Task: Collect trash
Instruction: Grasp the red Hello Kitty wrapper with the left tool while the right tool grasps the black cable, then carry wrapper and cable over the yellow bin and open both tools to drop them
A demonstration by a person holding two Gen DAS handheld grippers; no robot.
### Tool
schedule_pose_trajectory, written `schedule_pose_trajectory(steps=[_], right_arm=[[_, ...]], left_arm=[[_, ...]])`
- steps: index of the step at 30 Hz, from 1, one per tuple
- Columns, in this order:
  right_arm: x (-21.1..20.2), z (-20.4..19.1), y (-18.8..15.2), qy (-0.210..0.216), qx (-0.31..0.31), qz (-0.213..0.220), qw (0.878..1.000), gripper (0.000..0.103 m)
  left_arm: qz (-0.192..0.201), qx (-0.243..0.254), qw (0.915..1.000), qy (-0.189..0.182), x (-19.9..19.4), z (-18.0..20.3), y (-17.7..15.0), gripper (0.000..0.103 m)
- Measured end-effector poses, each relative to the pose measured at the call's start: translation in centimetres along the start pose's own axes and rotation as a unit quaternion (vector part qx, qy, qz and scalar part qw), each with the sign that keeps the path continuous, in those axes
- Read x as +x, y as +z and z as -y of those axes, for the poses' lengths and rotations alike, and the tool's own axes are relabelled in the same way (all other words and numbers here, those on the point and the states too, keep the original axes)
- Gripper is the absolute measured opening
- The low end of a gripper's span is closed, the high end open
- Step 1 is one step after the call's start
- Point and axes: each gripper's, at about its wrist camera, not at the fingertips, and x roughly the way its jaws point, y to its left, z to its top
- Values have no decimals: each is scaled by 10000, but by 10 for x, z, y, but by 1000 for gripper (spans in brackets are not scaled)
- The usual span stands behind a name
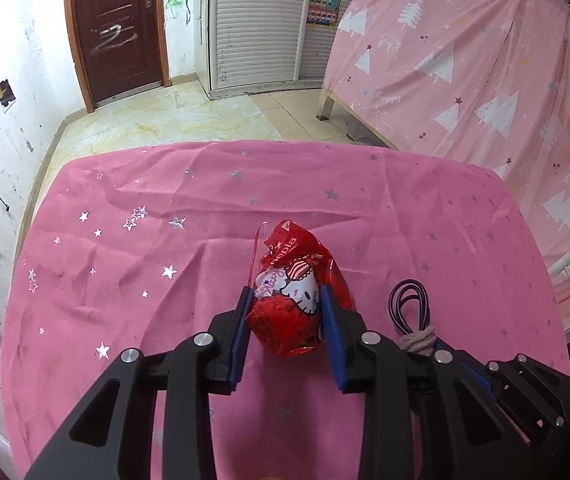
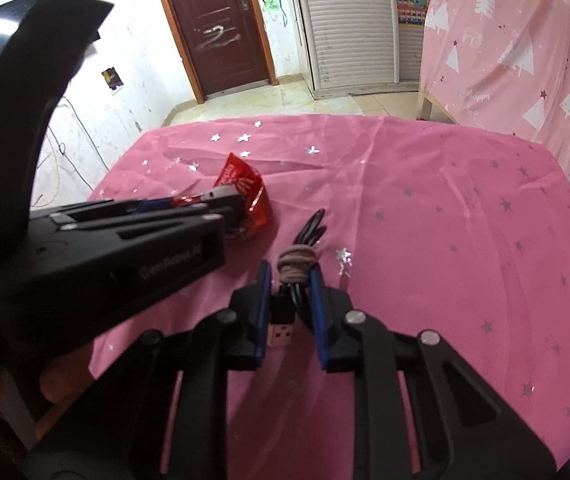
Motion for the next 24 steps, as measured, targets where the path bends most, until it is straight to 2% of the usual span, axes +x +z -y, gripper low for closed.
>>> schedule_pose_trajectory(steps=[9, 24], right_arm=[[-27, 24, -1, 52, 332, 391, 9987, 17], [-70, 80, -18, -62, 919, 952, 9912, 17]], left_arm=[[230, 151, 9996, 31, -23, 18, -2, 27], [497, 707, 9962, -66, -55, 87, -8, 27]])
